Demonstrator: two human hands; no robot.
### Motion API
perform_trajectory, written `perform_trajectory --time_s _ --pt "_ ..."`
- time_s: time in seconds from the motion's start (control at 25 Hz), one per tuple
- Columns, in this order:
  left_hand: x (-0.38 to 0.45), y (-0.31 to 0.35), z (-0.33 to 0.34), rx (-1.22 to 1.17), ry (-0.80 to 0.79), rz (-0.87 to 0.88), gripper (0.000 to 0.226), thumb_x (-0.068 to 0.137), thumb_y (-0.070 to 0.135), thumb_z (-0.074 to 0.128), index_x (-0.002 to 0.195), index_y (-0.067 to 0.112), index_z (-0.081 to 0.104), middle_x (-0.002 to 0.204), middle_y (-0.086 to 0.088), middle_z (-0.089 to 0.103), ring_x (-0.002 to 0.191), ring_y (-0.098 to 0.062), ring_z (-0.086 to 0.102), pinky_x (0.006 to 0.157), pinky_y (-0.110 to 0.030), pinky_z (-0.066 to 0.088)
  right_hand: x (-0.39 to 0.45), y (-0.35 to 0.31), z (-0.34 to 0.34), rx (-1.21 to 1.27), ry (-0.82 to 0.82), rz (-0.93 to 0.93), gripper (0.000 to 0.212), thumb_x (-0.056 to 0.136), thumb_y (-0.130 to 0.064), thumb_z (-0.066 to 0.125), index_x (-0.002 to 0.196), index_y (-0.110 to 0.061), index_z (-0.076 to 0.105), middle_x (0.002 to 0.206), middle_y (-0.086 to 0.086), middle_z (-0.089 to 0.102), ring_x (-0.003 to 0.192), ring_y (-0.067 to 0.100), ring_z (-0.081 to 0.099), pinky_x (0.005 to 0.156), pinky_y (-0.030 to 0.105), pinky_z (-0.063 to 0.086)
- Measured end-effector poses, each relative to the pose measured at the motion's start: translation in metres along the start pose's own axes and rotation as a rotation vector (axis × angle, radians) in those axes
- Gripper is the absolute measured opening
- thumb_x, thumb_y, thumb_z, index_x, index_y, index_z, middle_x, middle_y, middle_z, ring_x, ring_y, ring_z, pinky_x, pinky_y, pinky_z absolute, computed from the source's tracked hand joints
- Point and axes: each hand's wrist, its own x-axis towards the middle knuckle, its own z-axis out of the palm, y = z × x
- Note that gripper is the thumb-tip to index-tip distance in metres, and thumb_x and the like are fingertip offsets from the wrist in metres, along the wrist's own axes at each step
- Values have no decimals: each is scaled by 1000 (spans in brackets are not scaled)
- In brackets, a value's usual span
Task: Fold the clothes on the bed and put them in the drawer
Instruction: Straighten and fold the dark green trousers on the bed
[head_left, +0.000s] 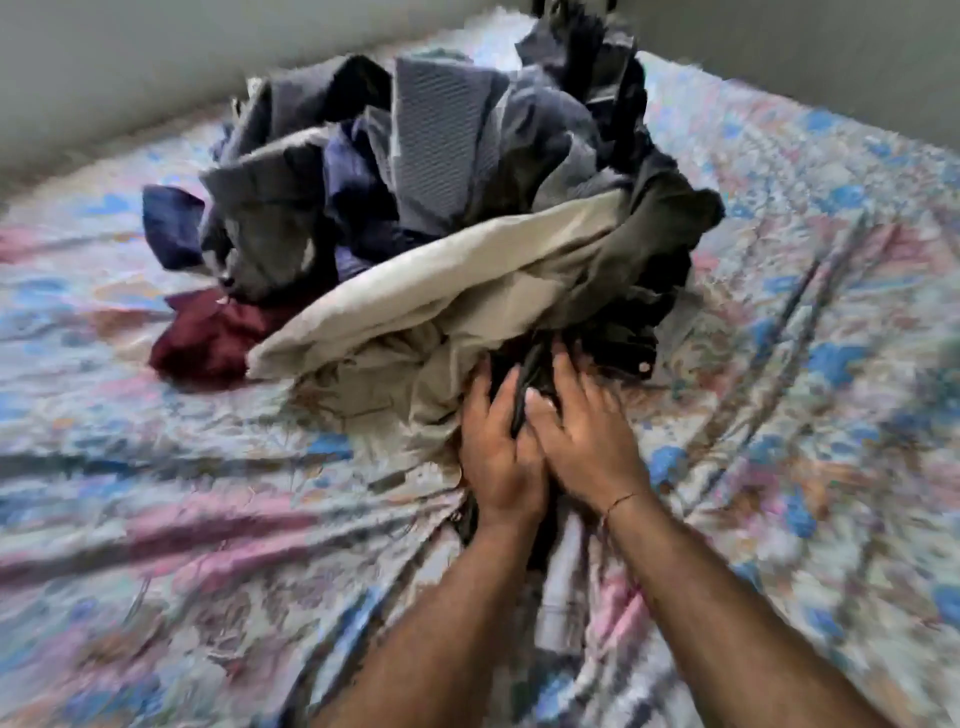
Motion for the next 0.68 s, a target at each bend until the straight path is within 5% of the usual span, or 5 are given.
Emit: perform_trajectory --time_s 0.12,0.24,0.44,0.56,0.68 --pt "-11 28 -16 72 -80 71 57 95 39 43 147 22 60 167 -7 34 154 -23 31 125 -50 27 -4 -13 -45 459 -18 187 59 103 -52 42 156 -25 41 160 1 42 149 16 37 122 30 26" --pt "-41 75 -49 173 -91 215 57 90 33 46 145 31 60 169 -1 31 156 -20 26 124 -52 19 -21 -51 -89 762 272 418 33 102 -44 57 129 -25 61 129 0 66 116 14 63 107 40 49" --pt "-111 144 -88 -127 -265 397 29 98 30 56 123 33 70 117 17 68 111 -6 63 92 -41 52 -26 -81 -156 1343 72 617 44 95 -33 72 125 -5 55 101 19 76 81 34 75 68 46 63" --pt "-143 179 -114 -114 -455 619 20 105 39 52 110 27 67 97 10 67 92 -12 64 77 -37 50 -45 -90 -202 1184 167 651 25 105 -8 48 80 -5 53 50 4 59 32 11 47 36 19 39" --pt "-150 175 -128 0 -585 469 34 97 47 60 129 33 62 116 16 70 103 -5 65 88 -32 55 -74 -94 -259 1279 476 604 37 102 2 39 69 -14 37 53 6 35 27 6 29 32 15 23"
